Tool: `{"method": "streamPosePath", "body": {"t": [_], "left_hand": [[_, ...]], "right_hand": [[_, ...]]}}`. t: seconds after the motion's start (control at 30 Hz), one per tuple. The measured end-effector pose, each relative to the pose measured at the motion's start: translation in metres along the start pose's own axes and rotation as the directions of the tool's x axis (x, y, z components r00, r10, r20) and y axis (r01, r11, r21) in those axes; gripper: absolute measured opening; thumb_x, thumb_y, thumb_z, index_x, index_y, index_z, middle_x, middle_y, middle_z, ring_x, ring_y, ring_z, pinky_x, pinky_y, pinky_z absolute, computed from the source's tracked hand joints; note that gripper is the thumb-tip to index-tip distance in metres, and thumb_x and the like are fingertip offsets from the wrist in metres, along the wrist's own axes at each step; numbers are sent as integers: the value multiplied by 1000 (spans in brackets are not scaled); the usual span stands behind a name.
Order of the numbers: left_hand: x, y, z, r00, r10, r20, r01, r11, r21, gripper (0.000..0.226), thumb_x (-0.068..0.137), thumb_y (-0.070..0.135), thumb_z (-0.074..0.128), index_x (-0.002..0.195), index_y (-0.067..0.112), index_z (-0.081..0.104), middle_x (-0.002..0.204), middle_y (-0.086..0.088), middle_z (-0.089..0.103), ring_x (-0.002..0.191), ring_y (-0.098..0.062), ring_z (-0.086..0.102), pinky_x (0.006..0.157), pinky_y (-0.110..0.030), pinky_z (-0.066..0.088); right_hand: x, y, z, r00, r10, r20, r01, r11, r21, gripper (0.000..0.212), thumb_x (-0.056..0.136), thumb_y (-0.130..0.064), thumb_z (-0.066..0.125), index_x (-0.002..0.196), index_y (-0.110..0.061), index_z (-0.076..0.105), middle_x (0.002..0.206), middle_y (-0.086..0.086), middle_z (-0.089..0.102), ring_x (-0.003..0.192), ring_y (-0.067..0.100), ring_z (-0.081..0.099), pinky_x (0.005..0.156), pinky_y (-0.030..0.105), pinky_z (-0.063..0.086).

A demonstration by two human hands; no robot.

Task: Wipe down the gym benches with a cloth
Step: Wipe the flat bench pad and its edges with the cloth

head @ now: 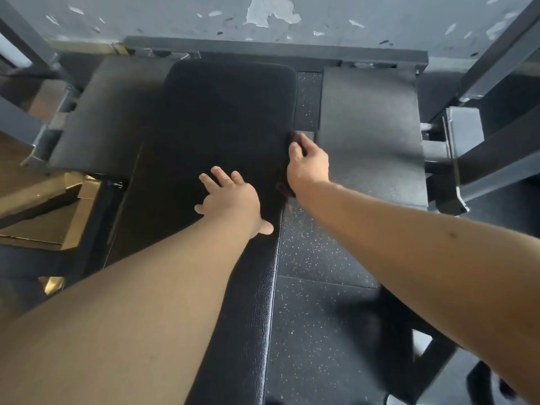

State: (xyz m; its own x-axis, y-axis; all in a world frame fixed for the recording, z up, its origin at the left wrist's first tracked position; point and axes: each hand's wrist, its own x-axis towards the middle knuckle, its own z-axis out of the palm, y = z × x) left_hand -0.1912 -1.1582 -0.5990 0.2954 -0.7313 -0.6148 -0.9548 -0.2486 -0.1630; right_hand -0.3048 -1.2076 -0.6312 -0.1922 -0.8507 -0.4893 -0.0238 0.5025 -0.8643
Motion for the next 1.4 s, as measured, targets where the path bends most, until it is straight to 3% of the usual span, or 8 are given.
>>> {"method": "streamPosePath", "body": {"t": [0.27,0.4,0.53,0.67,0.87,1.13,1.27,1.4], "left_hand": [[-3,1,2,1000,-8,-25,8,1000,-19,140,69,62,85,162,13,-7,168,-20,-15,154,-45,-9,114,-60,38],[-1,4,0,1000,-25,-18,25,1000,-12,141,68,61,86,162,12,-6,168,-20,-14,154,-45,-8,115,-61,36],[-2,2,0,999,-32,-21,32,999,-16,142,67,65,85,162,12,-5,169,-18,-13,155,-43,-7,114,-62,34],[-14,-6,2,997,17,-71,-19,1000,-20,135,70,67,81,163,15,-2,170,-17,-9,156,-40,-4,114,-58,33],[-62,-24,30,965,75,-253,-110,986,-126,86,86,57,74,153,21,35,170,-5,4,156,-29,8,103,-51,46],[-96,-30,63,986,162,-50,-158,985,63,113,84,64,71,163,23,2,170,-7,-14,157,-33,-10,111,-52,40],[-97,-28,66,985,162,-60,-157,985,73,113,84,63,70,163,23,-1,170,-8,-16,156,-33,-12,113,-53,38],[-94,-28,68,985,161,-54,-156,983,94,113,86,65,66,163,23,-5,169,-8,-19,156,-33,-14,113,-54,38]], "right_hand": [[-54,47,-22,998,-9,70,15,996,-85,42,104,-27,48,146,-31,54,129,-6,68,109,13,64,106,38,52],[-43,32,-23,997,-19,79,28,992,-120,42,107,-24,46,148,-23,53,130,-9,64,106,8,61,79,0,44],[-30,20,-6,1000,-30,10,30,999,-26,45,107,-28,44,151,-27,47,128,-5,64,109,17,62,100,30,53],[-58,49,-13,998,-24,62,22,999,24,45,108,-23,42,154,-29,43,146,-15,52,109,-4,57,89,-2,37],[-73,73,-33,974,142,178,-172,970,171,43,96,-9,56,126,-36,71,113,-12,75,105,20,71,93,42,59],[-97,94,-36,985,172,25,-173,973,154,8,92,-24,72,97,-25,78,96,-6,77,87,22,74,82,52,61],[-119,106,-47,986,148,81,-157,981,118,19,93,-10,71,87,-27,76,91,-11,74,85,16,74,64,32,62],[-76,69,-37,1000,-22,3,22,990,137,26,88,0,73,81,-25,77,86,-14,75,85,5,72,89,28,60]]}}
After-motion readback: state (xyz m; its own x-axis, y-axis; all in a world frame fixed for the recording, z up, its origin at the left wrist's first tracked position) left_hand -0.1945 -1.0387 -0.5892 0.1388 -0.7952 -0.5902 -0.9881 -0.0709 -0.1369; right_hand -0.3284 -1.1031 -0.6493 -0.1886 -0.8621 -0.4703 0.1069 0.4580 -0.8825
